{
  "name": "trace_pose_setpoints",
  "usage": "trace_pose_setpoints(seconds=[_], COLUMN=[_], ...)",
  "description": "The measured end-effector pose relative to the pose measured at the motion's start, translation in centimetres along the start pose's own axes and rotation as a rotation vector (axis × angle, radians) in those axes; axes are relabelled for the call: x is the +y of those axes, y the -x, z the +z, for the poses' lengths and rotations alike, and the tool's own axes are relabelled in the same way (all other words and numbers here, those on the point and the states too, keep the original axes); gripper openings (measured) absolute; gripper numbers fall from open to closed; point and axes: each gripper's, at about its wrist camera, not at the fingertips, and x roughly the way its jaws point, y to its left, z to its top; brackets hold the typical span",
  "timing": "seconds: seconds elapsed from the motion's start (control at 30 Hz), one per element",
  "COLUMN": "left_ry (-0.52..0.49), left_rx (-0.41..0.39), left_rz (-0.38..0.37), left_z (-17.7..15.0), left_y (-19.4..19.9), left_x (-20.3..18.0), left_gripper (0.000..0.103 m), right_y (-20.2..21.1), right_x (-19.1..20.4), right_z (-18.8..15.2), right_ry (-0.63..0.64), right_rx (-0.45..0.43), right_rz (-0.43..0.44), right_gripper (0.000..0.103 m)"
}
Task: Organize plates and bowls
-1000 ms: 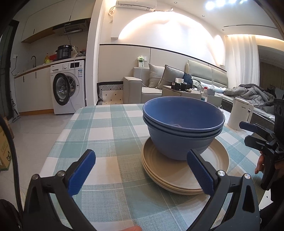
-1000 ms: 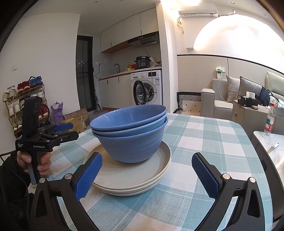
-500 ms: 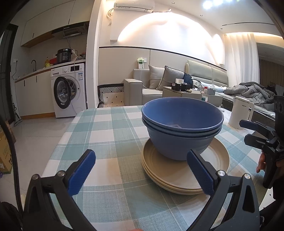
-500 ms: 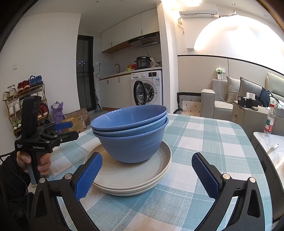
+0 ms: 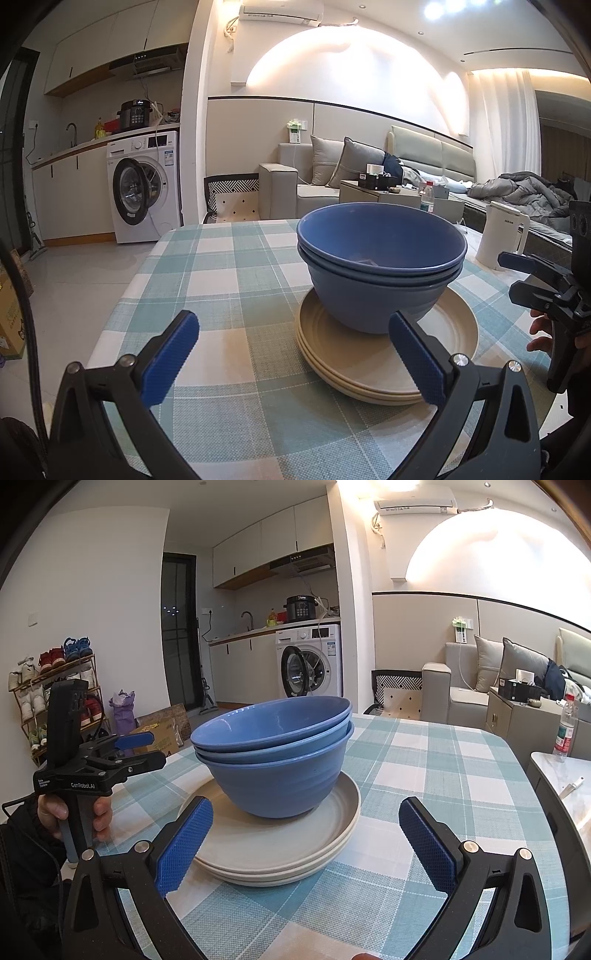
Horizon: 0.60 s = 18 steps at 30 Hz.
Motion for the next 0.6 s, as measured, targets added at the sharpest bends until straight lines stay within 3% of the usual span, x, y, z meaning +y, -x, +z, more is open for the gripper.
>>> trace_pose_setpoints(seconds=[0.6], left_ry=[0.006], left_rx=[0.001], left_rz=[0.003], left_z=[0.04], left_y=[0.01], left_x=[0.05], left_gripper=[0.103], right_y=[0.0], right_x=[0.01], right_z=[0.0], right_ry=[0.001], right_rx=[0.0], right_rz=[-0.001], right_gripper=[0.103])
